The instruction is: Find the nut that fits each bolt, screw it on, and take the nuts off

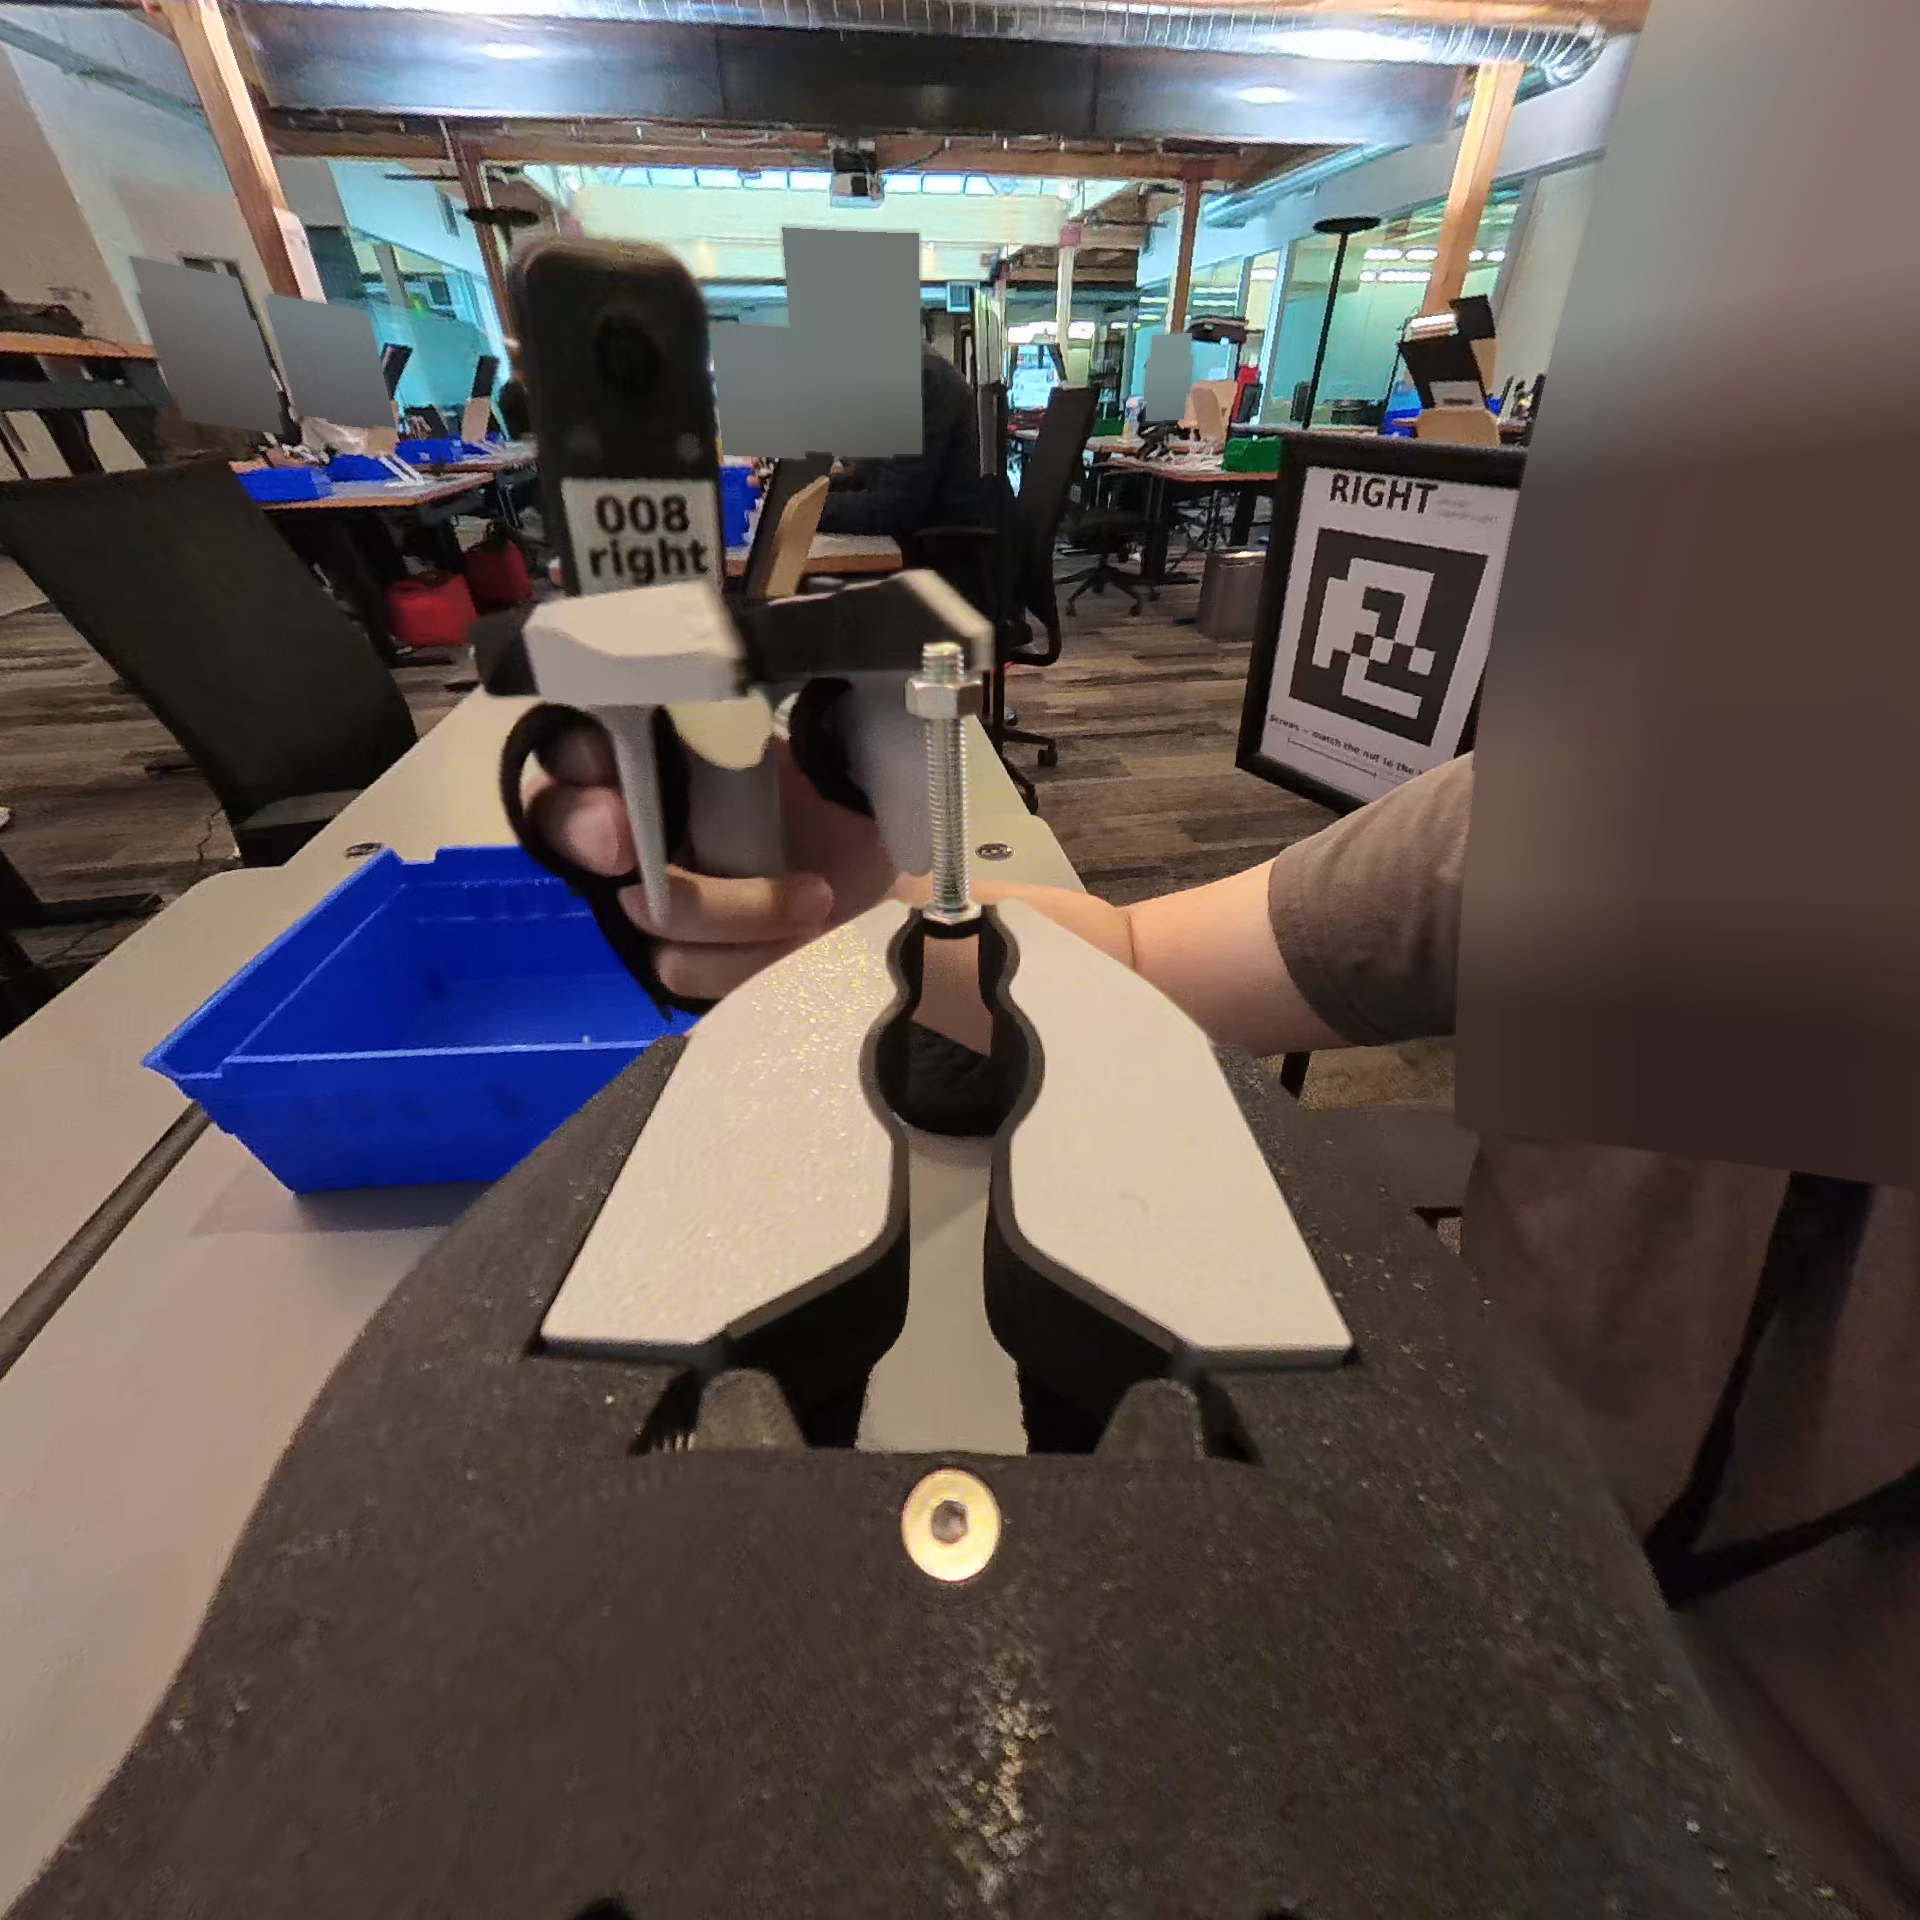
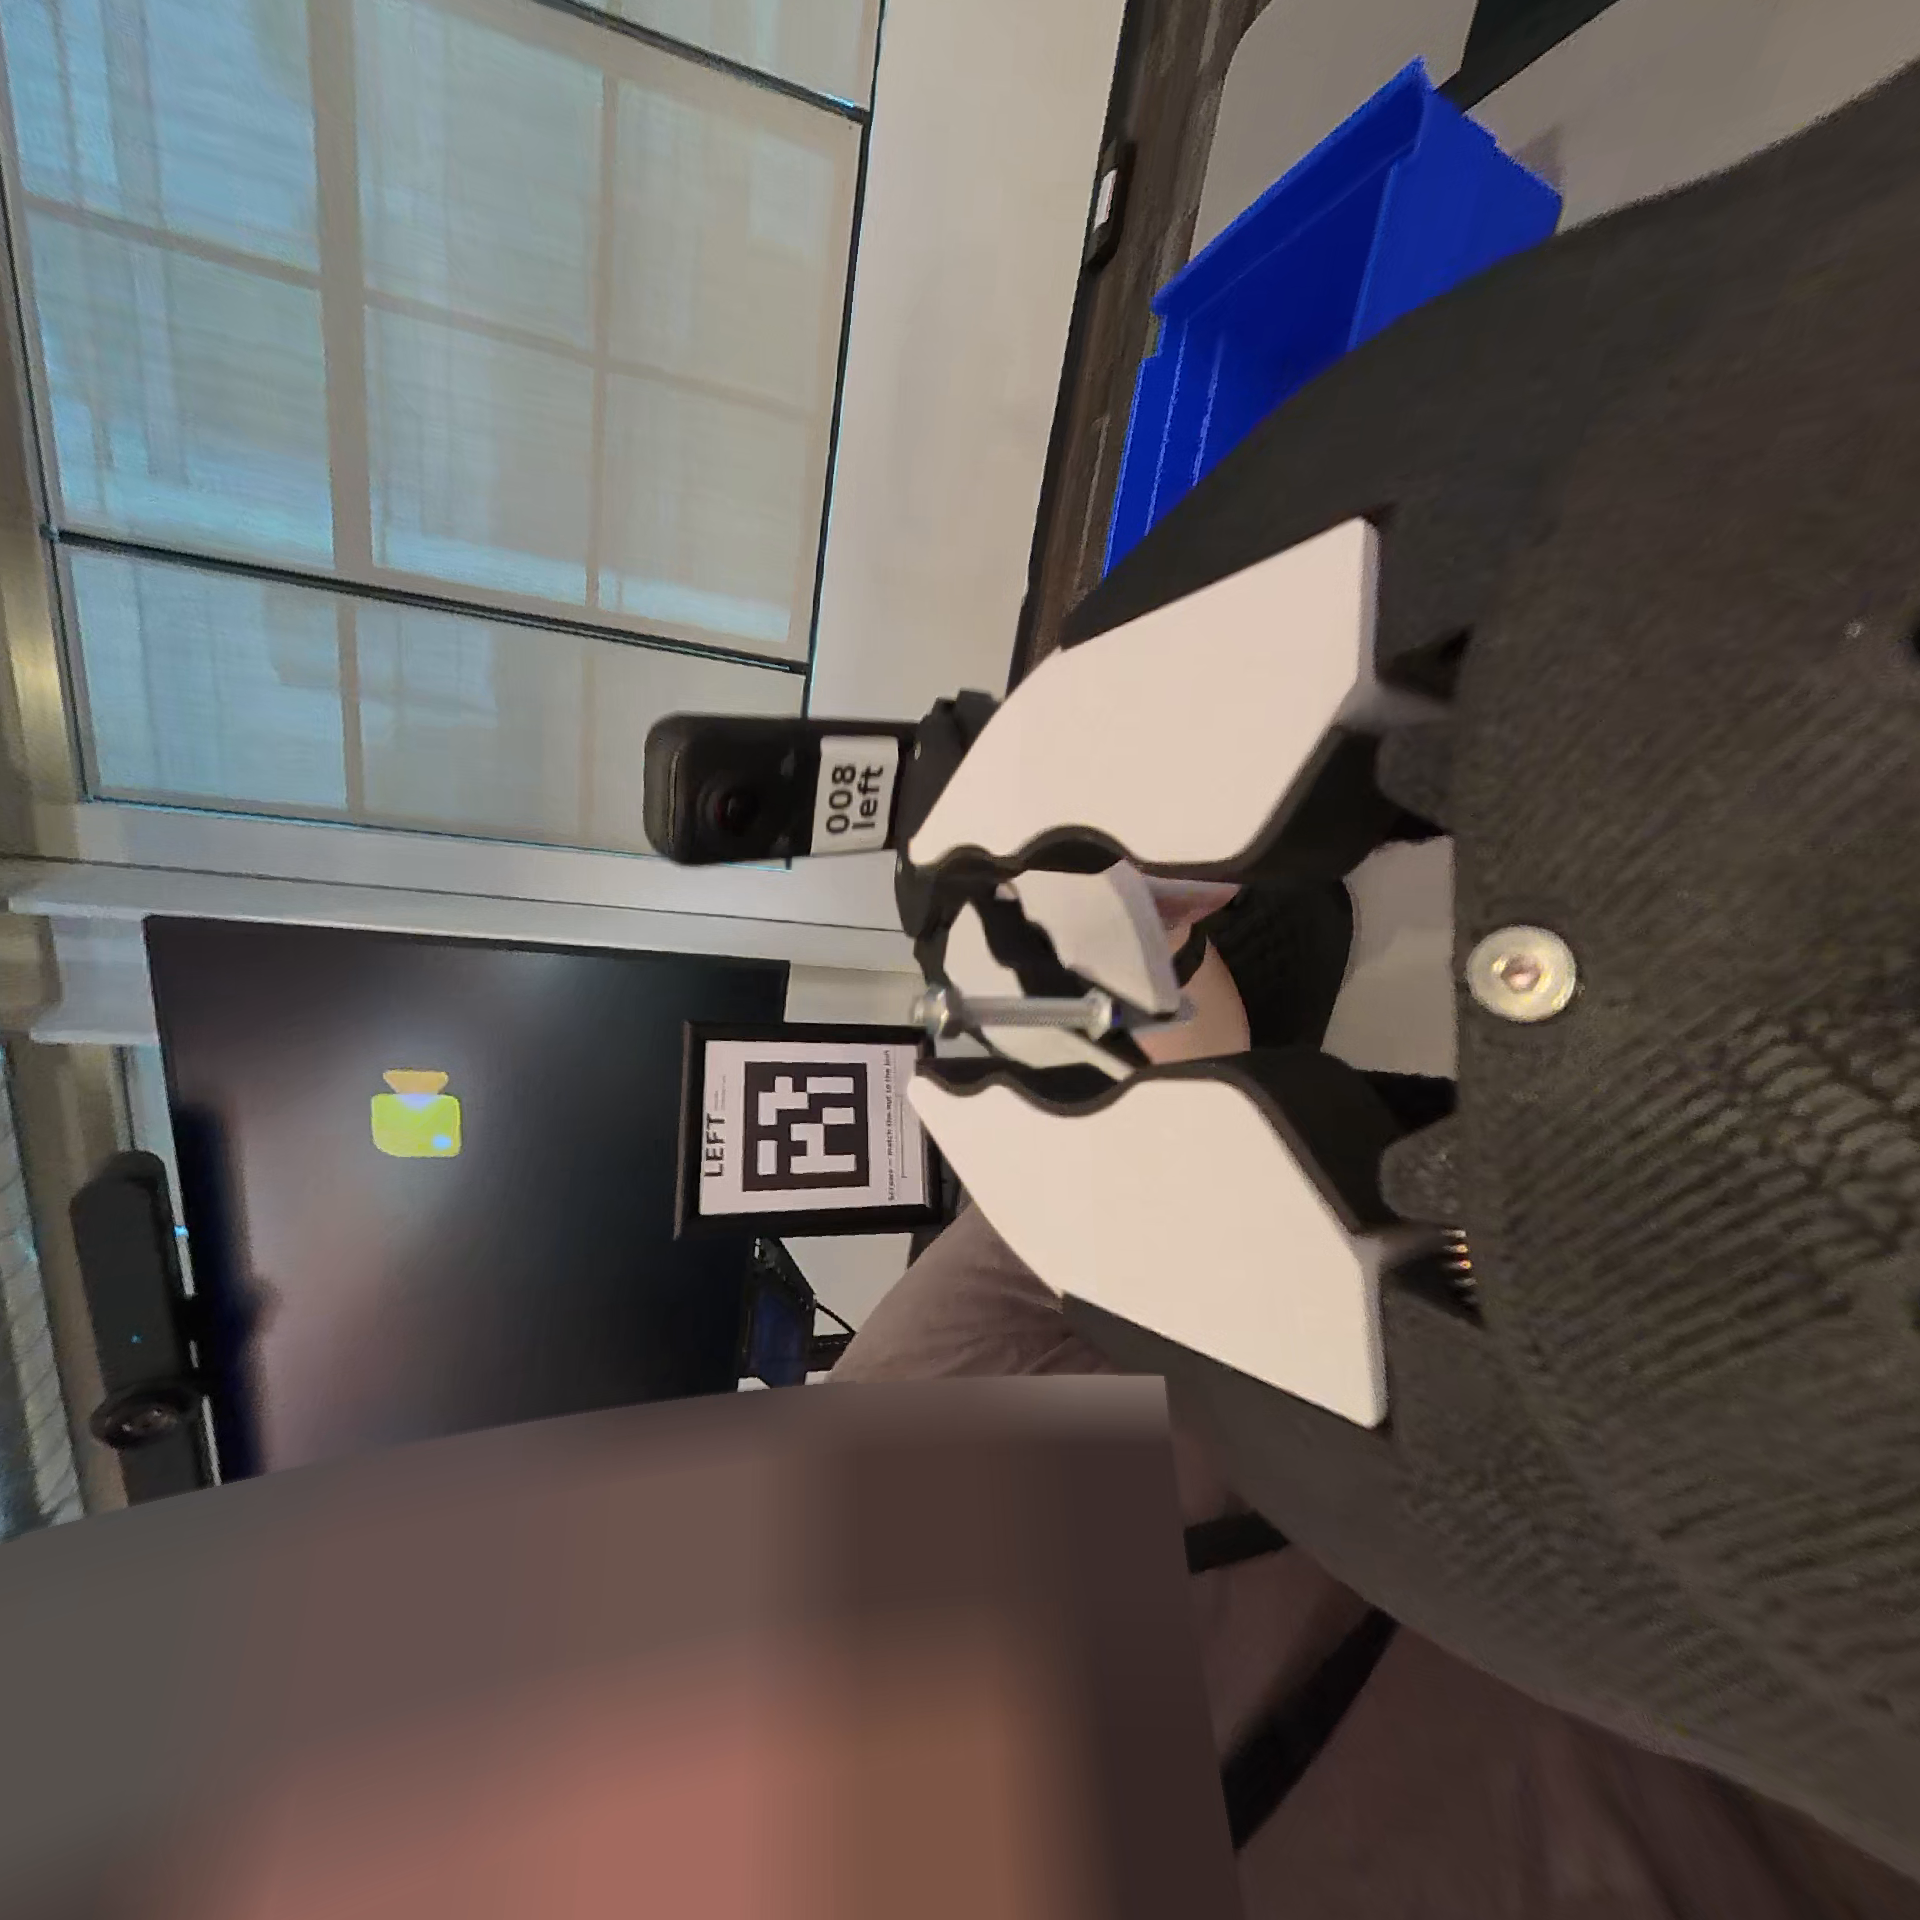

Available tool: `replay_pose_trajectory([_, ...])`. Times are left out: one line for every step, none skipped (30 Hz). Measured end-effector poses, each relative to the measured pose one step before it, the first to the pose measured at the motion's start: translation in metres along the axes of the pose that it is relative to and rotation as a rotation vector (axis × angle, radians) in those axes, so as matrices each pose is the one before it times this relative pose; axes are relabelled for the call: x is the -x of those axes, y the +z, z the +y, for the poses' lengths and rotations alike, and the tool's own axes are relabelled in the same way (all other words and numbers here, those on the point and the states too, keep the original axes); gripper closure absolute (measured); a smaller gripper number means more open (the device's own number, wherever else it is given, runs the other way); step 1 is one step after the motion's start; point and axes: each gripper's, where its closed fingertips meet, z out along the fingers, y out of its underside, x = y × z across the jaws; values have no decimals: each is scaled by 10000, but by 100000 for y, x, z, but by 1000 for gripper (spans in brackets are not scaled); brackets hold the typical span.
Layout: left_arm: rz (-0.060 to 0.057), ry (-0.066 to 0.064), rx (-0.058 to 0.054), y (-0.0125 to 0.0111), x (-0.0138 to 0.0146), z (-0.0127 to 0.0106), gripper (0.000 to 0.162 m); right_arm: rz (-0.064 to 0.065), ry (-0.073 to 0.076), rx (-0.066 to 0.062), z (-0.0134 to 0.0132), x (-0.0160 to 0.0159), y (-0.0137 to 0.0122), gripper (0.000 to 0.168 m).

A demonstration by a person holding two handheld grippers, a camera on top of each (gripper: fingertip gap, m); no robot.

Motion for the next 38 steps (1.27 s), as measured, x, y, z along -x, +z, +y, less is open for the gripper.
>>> replay_pose_trajectory([9, -50, 18, 88, 55, 121, 152, -69, -133, 144, 119, 413, 429, 135])
replay_pose_trajectory([2, -47, -30, 82, 62, 59, 153, 15, -115, 175, 233, 279, 490, 135])
replay_pose_trajectory([53, -57, 27, 100, 7, 130, 153, 68, -102, 184, 295, 132, 463, 134])
replay_pose_trajectory([24, -18, 22, 72, -1, 105, 152, 58, -112, 131, 243, 77, 336, 134])
replay_pose_trajectory([31, 32, -12, 48, -72, 14, 152, 53, -73, 74, 179, -13, 151, 135])
replay_pose_trajectory([89, 47, -13, 34, -190, -37, 152, 62, 12, 32, 114, -182, -37, 135])
replay_pose_trajectory([102, 61, 7, 18, -257, -61, 152, 38, 82, -32, 41, -268, -236, 134])
replay_pose_trajectory([-45, 70, -14, -37, -60, -108, 152, -49, 153, -128, -114, -206, -337, 134])
replay_pose_trajectory([-36, 58, -73, -97, -16, -171, 152, -73, 214, -183, -216, -178, -347, 134])
replay_pose_trajectory([48, -43, -74, -138, -60, -180, 152, -43, 196, -162, -222, -157, -291, 135])
replay_pose_trajectory([83, -60, -27, -131, -53, -101, 152, 23, 118, -128, -203, -162, -215, 137])
replay_pose_trajectory([-86, -30, 10, -81, 159, -15, 152, 6, 36, -69, -126, -34, -94, 136])
replay_pose_trajectory([-125, 20, 53, -23, 209, 98, 152, -101, -13, 4, -52, 237, 70, 136])
replay_pose_trajectory([-36, 3, 64, 40, 91, 142, 152, -144, -48, 46, -3, 390, 224, 136])
replay_pose_trajectory([33, -37, 46, 90, -2, 127, 152, -122, -90, 85, 69, 429, 348, 136])
replay_pose_trajectory([16, -25, 10, 109, 8, 79, 152, -96, -114, 113, 148, 393, 405, 136])
replay_pose_trajectory([33, -7, 17, 110, -40, 88, 152, -58, -100, 135, 224, 292, 396, 135])
replay_pose_trajectory([50, 2, 51, 111, -92, 110, 152, 26, -79, 136, 242, 96, 302, 135])
replay_pose_trajectory([25, 38, 48, 91, -87, 77, 152, 127, -75, 105, 220, -144, 156, 135])
replay_pose_trajectory([27, 67, 18, 50, -129, 10, 152, 172, -49, 70, 182, -318, -34, 135])
replay_pose_trajectory([43, 64, 1, 24, -177, -51, 152, 114, 26, 8, 85, -343, -196, 135])
replay_pose_trajectory([-40, 37, 12, -26, -24, -65, 152, -29, 123, -99, -87, -205, -327, 135])
replay_pose_trajectory([-9, 20, -50, -89, -43, -140, 152, -80, 173, -162, -216, -152, -383, 134])
replay_pose_trajectory([-5, -30, -45, -141, 31, -140, 152, 21, 159, -146, -216, -256, -369, 135])
replay_pose_trajectory([-40, -59, 2, -155, 128, -49, 152, 150, 116, -81, -152, -385, -317, 136])
replay_pose_trajectory([-46, -28, 44, -110, 149, 41, 152, 157, 46, -22, -67, -315, -197, 136])
replay_pose_trajectory([-100, 17, 41, -69, 205, 86, 152, 6, -7, -30, -91, -2, -60, 136])
replay_pose_trajectory([-66, 6, 22, 8, 153, 88, 152, -105, -3, -50, -107, 246, 88, 136])
replay_pose_trajectory([13, -32, 17, 73, 31, 88, 152, -85, 2, -20, -35, 268, 231, 136])
replay_pose_trajectory([31, -40, 15, 107, -24, 63, 152, -49, -35, 45, 80, 232, 304, 136])
replay_pose_trajectory([2, -1, 19, 111, -7, 78, 152, -59, -73, 105, 210, 263, 354, 135])
replay_pose_trajectory([-9, 23, 64, 115, -20, 124, 152, -26, -94, 148, 264, 205, 347, 135])
replay_pose_trajectory([-32, 53, 91, 98, 1, 137, 152, 83, -118, 151, 237, 19, 252, 135])
replay_pose_trajectory([-29, 71, 38, 50, -42, 42, 152, 141, -116, 116, 162, -127, 108, 135])
replay_pose_trajectory([30, 31, -16, 1, -108, -62, 152, 86, -69, 62, 64, -133, -64, 135])
replay_pose_trajectory([37, -5, -25, -31, -106, -110, 152, 11, 3, -20, -48, -116, -235, 135])
replay_pose_trajectory([-37, 6, -6, -76, 23, -63, 152, -2, 62, -86, -151, -186, -360, 135])
replay_pose_trajectory([-45, 1, -37, -120, 72, -98, 152, 11, 87, -100, -172, -237, -412, 134])
